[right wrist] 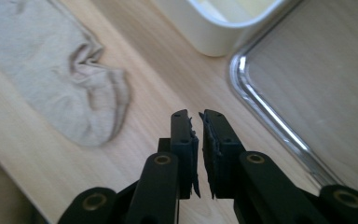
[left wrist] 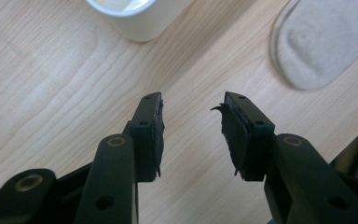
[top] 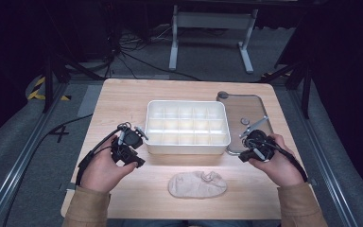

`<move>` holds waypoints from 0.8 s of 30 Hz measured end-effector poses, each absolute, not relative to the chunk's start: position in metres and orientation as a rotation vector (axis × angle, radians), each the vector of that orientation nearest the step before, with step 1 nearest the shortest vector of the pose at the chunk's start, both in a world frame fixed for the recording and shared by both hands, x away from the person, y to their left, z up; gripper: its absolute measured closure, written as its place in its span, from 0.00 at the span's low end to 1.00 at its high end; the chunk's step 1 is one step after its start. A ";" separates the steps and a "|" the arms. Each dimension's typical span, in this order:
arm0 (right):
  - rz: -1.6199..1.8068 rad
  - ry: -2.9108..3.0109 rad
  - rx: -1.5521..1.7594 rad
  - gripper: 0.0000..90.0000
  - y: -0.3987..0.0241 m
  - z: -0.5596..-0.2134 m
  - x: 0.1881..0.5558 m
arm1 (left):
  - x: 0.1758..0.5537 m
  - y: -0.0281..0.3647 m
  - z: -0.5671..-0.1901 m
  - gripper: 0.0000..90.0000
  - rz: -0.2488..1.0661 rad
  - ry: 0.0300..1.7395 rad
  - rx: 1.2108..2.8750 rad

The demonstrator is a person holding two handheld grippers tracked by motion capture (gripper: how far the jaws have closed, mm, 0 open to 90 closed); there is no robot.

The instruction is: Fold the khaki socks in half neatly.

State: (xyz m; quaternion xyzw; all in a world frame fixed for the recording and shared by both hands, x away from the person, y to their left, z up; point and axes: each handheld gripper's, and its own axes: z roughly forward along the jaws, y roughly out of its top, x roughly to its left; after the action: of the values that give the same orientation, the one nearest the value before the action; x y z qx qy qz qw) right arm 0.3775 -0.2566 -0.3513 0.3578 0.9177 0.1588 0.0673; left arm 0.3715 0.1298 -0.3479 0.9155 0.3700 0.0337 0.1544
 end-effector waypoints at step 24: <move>0.564 2.840 0.953 1.00 -0.222 -0.357 0.363 | 0.362 0.109 -0.343 0.64 0.036 1.001 2.626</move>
State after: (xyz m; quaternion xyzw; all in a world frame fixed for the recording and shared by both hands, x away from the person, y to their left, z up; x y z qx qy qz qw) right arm 0.3632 -0.2217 -0.3573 0.3124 0.9307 0.1847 0.0468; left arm 0.3620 0.1091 -0.3426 0.9215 0.3513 0.0127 0.1650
